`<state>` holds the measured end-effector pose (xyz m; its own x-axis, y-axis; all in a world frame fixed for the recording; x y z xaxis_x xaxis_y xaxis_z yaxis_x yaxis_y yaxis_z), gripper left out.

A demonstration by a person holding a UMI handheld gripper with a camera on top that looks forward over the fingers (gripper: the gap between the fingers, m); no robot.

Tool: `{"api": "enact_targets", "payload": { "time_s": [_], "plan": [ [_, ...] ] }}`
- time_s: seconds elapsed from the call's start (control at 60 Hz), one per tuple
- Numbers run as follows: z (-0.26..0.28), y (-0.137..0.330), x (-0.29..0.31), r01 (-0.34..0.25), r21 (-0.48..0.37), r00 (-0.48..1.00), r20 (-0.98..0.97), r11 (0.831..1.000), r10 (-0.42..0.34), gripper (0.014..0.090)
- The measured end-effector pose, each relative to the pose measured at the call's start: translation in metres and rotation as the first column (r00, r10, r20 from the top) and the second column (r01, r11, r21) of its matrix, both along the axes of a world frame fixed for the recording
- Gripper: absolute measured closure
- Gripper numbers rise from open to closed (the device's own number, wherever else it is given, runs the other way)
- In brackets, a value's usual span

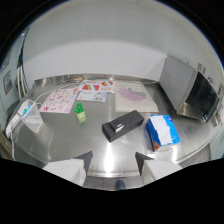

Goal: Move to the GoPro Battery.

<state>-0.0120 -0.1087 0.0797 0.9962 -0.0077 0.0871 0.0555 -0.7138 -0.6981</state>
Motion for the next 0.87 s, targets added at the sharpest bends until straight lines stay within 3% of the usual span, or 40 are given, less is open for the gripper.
{"api": "enact_targets", "payload": {
  "time_s": [0.167, 0.467, 0.867],
  "plan": [
    [-0.015, 0.043, 0.019, 0.021, 0.005, 1.000, 0.006, 1.000, -0.021, 0.0207],
    [-0.033, 0.100, 0.017, -0.004, -0.006, 1.000, -0.005, 1.000, 0.004, 0.0207],
    [-0.041, 0.113, 0.015, -0.011, -0.013, 1.000, -0.010, 1.000, 0.011, 0.0209]
  ]
}}
